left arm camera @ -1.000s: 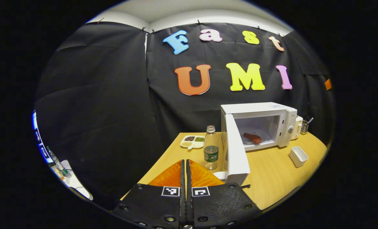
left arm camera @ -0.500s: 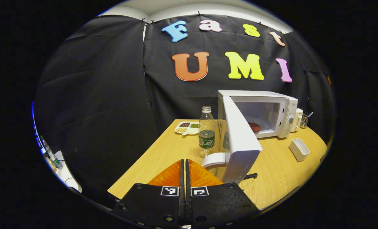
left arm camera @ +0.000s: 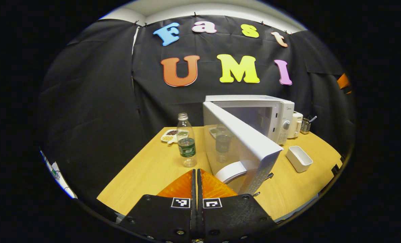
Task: Open the microwave oven with the left hand, put the food in, and close the microwave oven.
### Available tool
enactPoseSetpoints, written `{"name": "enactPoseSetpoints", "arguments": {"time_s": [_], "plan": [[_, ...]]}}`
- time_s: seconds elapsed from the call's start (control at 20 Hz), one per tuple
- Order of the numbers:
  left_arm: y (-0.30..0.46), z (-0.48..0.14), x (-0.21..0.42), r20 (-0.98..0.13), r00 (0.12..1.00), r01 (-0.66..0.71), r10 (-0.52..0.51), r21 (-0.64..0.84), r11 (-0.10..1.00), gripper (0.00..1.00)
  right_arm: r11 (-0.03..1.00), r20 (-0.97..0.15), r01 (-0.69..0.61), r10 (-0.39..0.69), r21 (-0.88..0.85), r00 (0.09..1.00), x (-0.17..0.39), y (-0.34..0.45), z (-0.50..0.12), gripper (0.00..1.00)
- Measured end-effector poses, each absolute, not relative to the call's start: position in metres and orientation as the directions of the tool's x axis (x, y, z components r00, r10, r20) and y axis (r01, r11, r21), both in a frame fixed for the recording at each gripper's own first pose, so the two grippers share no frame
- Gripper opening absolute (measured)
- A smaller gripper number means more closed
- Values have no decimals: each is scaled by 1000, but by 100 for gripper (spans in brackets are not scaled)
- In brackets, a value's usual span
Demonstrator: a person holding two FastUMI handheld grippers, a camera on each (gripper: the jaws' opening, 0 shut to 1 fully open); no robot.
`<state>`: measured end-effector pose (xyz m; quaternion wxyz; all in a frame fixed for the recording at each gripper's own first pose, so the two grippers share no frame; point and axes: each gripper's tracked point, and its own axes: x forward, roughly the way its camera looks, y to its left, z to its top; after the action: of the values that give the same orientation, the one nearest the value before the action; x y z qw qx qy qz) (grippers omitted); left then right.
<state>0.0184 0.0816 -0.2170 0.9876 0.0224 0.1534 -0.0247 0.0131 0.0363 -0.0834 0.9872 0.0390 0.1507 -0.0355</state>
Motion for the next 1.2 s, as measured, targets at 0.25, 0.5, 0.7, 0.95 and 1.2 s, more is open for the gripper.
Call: {"name": "enactPoseSetpoints", "arguments": {"time_s": [0.25,0.5,0.7,0.95,1.2], "plan": [[13,-221,37,-309,945,126,-111,29,992,0,991,-317,102,-70,84,946,26,-5,-88,100],[-42,-222,70,-313,937,171,-152,33,985,0,987,-326,129,-91,97,941,41,-53,-88,100],[-79,-222,99,-312,933,197,-178,32,980,0,985,-328,133,-90,110,940,55,-80,-85,100],[-117,-226,130,-315,926,228,-206,33,973,0,985,-339,137,-93,107,936,66,-100,-88,100],[-145,-233,167,-328,917,245,-227,15,969,0,979,-371,170,-116,117,921,69,-123,-101,100]]}}
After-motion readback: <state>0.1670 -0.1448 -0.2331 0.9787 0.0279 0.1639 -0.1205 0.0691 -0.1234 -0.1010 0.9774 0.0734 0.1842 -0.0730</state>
